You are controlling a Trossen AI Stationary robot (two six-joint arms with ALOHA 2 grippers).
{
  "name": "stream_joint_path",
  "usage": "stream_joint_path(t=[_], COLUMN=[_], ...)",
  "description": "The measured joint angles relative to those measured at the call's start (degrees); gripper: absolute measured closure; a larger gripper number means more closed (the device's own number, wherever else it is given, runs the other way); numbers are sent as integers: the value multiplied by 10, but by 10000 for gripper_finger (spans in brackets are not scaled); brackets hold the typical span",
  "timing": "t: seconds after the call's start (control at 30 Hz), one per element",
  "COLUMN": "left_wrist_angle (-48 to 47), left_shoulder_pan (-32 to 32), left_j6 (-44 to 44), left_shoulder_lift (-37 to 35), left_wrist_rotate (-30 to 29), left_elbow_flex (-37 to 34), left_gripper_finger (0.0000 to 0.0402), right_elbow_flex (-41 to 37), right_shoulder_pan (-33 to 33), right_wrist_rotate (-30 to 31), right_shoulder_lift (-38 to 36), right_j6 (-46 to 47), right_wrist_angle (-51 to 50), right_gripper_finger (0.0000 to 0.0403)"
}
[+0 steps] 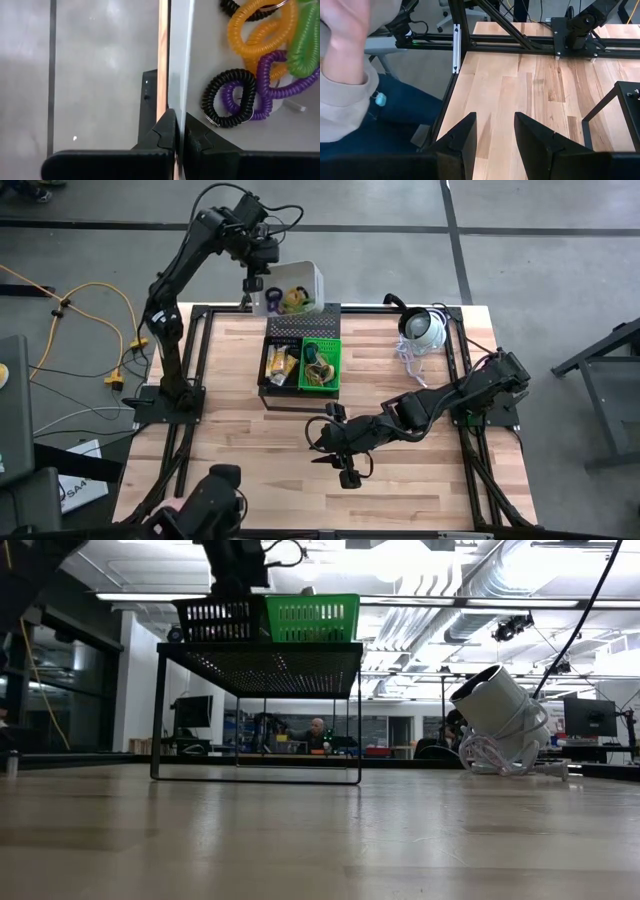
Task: Pick & Place Office Desk Supplies
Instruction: Put the gray bin with spring keychains on the shelf
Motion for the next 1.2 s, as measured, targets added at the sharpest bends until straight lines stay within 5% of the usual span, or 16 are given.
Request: stream_joint_path(t=[1.2], left_wrist_angle=[-7], left_shoulder_pan=[-42], left_j6=[28], left_shoulder_lift=[70], left_wrist_rotate=[-33], left_elbow_flex=[0], left_gripper_finger=[401], right_elbow_flex=[0], right_shoulder_pan=[0], right_wrist_rotate=[0], right_shoulder_lift=[0], right_j6=[0], right_wrist_angle=[0], right_gripper_finger=[283])
